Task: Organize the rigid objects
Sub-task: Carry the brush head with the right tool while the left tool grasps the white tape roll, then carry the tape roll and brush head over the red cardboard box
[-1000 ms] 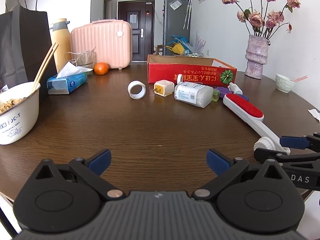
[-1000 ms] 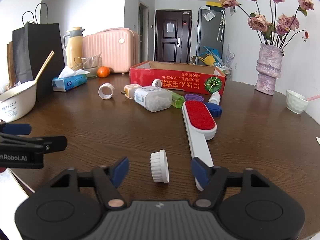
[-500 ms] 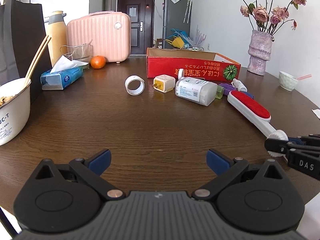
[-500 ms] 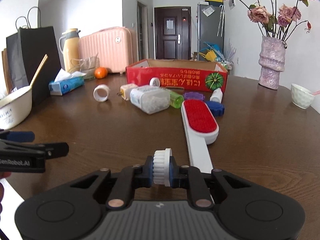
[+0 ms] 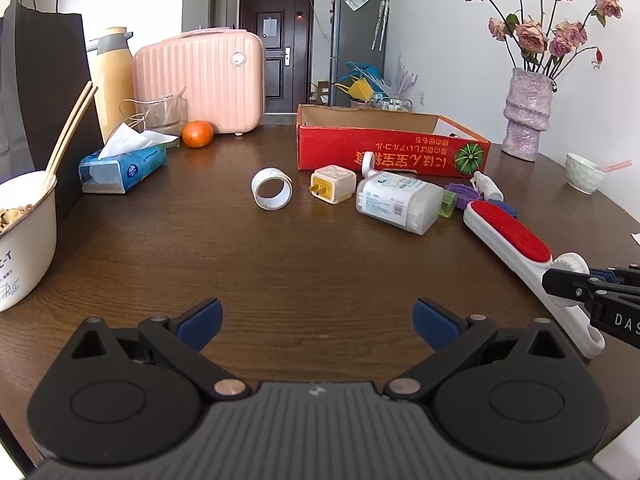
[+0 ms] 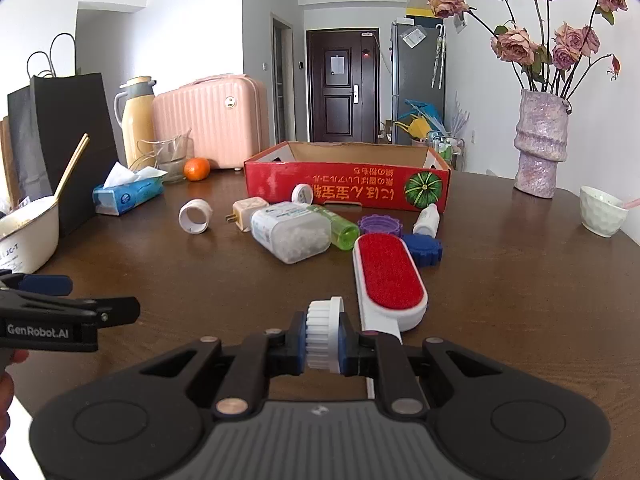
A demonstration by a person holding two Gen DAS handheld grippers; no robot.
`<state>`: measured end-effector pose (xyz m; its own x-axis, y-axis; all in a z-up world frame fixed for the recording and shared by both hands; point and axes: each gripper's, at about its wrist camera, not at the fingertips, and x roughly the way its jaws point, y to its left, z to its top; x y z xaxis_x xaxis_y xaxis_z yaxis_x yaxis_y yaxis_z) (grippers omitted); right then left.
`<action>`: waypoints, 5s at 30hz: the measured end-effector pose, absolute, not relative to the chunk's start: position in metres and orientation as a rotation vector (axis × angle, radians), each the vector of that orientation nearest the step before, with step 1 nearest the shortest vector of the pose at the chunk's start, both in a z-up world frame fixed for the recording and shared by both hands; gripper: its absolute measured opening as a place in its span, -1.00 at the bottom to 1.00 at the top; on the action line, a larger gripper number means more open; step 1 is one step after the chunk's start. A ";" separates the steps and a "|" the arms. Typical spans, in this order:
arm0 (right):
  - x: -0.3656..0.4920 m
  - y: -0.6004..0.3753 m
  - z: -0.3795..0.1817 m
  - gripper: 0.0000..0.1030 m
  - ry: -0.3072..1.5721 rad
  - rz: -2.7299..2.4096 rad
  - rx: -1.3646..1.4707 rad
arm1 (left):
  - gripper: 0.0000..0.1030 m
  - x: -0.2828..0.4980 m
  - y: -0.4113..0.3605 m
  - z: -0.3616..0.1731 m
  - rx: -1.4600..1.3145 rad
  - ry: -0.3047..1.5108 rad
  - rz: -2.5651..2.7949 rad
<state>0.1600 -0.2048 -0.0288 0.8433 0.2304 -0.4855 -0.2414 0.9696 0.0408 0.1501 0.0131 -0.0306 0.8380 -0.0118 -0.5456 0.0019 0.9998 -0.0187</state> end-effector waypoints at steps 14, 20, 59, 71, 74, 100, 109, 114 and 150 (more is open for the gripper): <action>0.202 -0.214 -0.018 -0.72 0.483 0.228 -0.027 | 1.00 0.194 0.021 -0.020 -0.019 0.568 0.059; 0.224 -0.218 -0.014 -0.72 0.471 0.211 -0.026 | 1.00 0.240 0.028 -0.007 0.001 0.549 0.134; 0.283 -0.229 -0.018 -0.72 0.464 0.133 0.013 | -0.15 0.353 0.051 -0.024 -0.045 0.636 0.185; 0.282 -0.226 -0.005 -0.72 0.443 0.145 -0.003 | -0.15 0.315 0.031 -0.002 -0.022 0.565 0.113; 0.283 -0.224 -0.001 -0.72 0.436 0.149 -0.012 | -0.14 0.310 0.025 0.001 -0.021 0.556 0.094; 0.328 -0.222 0.038 -0.72 0.372 0.215 -0.044 | -0.14 0.326 -0.030 0.036 0.024 0.483 -0.019; 0.354 -0.222 0.049 -0.72 0.348 0.232 -0.039 | -0.14 0.341 -0.048 0.043 0.012 0.457 -0.036; 0.371 -0.222 0.054 -0.72 0.342 0.238 -0.027 | -0.14 0.356 -0.051 0.048 -0.005 0.439 -0.026; 0.512 -0.214 0.037 -0.72 0.463 0.228 -0.002 | -0.14 0.494 -0.051 0.034 -0.027 0.508 0.033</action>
